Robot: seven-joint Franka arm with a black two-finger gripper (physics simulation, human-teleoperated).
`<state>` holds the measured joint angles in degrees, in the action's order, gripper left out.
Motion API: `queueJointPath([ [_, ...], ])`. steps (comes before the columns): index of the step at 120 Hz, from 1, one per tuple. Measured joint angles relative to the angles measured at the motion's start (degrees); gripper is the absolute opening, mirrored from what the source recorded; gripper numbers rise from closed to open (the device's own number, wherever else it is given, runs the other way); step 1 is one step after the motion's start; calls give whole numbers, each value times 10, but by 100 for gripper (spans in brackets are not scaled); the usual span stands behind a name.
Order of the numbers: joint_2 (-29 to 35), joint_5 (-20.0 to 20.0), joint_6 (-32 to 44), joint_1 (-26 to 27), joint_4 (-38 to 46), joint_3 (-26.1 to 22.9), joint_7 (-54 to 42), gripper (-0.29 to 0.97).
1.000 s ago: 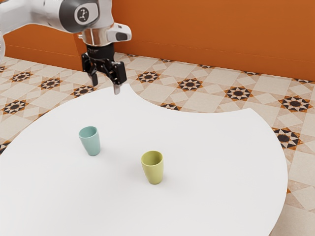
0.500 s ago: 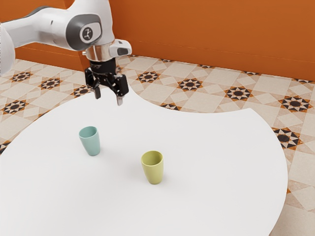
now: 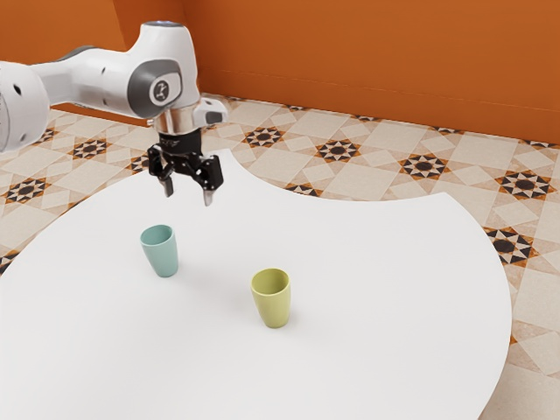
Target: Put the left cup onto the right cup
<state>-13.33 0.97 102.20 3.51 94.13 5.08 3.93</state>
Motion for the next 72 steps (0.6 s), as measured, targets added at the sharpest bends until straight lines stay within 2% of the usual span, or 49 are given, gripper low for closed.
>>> queueJointPath([
  [72, -37, 0, 72, -49, 38, 13, 23, 62],
])
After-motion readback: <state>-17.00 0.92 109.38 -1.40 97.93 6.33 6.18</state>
